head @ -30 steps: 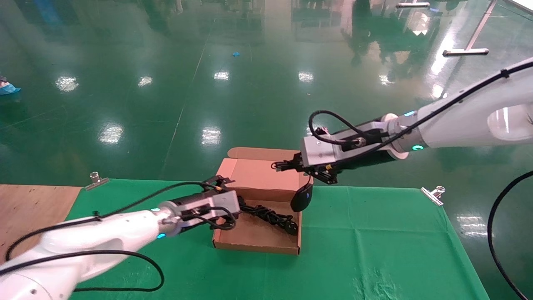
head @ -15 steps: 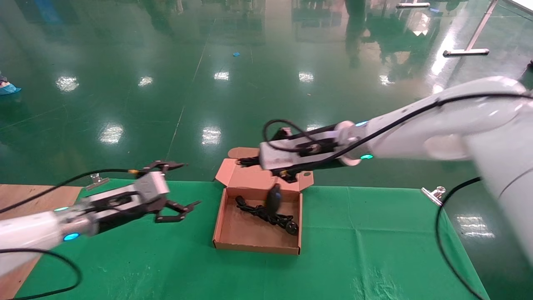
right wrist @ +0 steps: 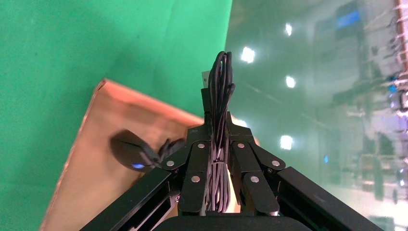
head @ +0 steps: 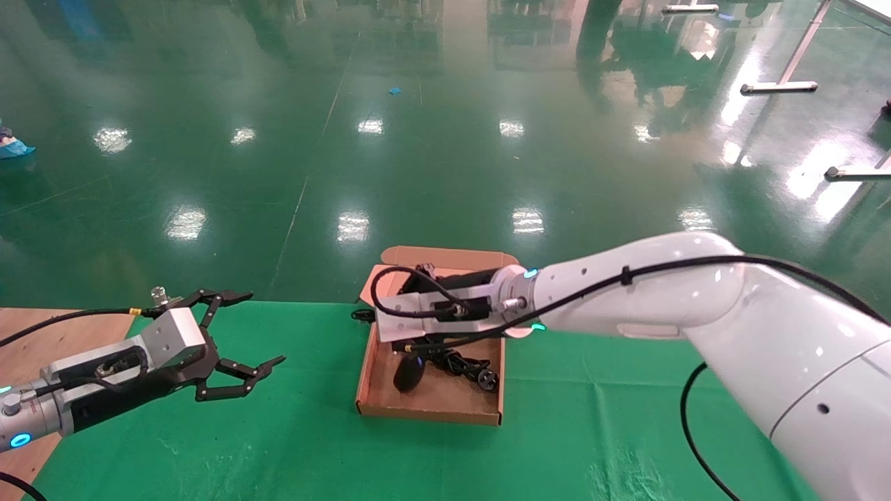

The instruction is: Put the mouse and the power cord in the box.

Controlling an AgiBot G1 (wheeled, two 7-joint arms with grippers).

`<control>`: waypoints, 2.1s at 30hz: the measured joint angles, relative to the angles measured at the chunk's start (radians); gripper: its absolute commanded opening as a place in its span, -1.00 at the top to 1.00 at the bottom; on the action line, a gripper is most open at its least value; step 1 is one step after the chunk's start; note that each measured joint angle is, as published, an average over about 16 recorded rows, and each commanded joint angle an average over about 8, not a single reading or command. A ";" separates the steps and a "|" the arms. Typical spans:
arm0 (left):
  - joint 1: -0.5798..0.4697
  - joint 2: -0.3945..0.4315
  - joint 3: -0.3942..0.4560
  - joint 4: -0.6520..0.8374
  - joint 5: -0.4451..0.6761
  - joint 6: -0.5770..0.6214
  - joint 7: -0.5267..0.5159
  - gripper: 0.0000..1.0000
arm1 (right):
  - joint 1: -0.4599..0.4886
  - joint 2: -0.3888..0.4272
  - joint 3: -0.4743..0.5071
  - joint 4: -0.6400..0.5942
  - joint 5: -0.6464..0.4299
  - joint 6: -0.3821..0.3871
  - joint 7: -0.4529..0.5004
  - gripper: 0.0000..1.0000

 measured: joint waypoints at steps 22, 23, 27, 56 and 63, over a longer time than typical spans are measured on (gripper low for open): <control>0.009 0.024 -0.008 0.023 -0.011 -0.007 0.018 -1.00 | -0.044 0.007 -0.177 -0.091 0.070 0.102 0.044 -1.00; 0.009 0.024 -0.008 0.023 -0.011 -0.007 0.018 -1.00 | -0.044 0.007 -0.178 -0.091 0.071 0.102 0.044 -1.00; 0.009 0.025 -0.008 0.023 -0.011 -0.008 0.018 -1.00 | -0.043 0.007 -0.175 -0.091 0.069 0.100 0.044 -1.00; 0.084 -0.053 -0.115 -0.261 -0.001 0.051 -0.243 -1.00 | -0.160 0.170 0.043 0.080 0.199 -0.078 0.156 -1.00; 0.123 -0.094 -0.172 -0.409 0.003 0.082 -0.379 -1.00 | -0.225 0.258 0.156 0.171 0.273 -0.172 0.217 -1.00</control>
